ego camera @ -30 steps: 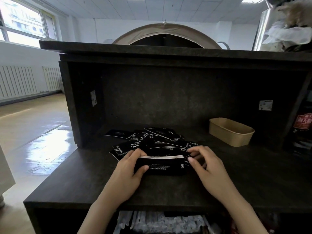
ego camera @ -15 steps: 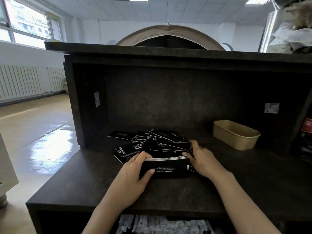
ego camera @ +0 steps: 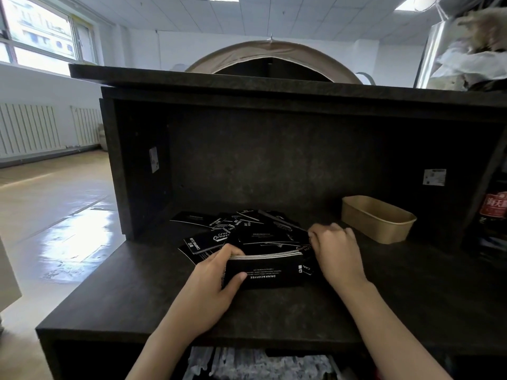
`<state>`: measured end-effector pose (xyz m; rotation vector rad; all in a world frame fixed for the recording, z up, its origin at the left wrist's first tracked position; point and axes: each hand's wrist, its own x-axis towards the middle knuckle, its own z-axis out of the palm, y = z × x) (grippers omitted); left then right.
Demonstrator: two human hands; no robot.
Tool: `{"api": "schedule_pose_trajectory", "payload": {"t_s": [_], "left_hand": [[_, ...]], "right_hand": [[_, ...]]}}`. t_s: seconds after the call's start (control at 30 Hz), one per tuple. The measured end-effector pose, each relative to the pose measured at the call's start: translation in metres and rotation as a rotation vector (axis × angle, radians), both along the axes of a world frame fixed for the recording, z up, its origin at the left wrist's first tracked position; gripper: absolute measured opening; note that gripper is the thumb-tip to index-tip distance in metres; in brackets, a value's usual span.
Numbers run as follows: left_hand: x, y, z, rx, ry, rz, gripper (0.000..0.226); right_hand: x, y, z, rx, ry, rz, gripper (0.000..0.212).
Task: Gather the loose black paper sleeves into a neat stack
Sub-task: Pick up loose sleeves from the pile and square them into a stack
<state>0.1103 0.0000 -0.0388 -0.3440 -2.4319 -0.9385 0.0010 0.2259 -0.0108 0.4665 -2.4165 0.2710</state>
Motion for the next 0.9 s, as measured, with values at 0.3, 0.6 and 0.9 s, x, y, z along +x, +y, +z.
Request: {"api": "schedule_pose_trajectory", "payload": {"t_s": [0.3, 0.6, 0.9], "left_hand": [[-0.001, 0.000, -0.002, 0.056, -0.028, 0.013, 0.030], [0.005, 0.006, -0.003, -0.007, 0.020, -0.003, 0.068], [-0.002, 0.010, -0.004, -0.163, 0.087, 0.000, 0.032]], "right_hand": [[0.030, 0.021, -0.005, -0.768, -0.177, 0.281, 0.016], [0.045, 0.007, -0.008, -0.731, -0.460, 0.626, 0.028], [0.045, -0.003, -0.019, -0.280, -0.430, 0.569, 0.012]]}}
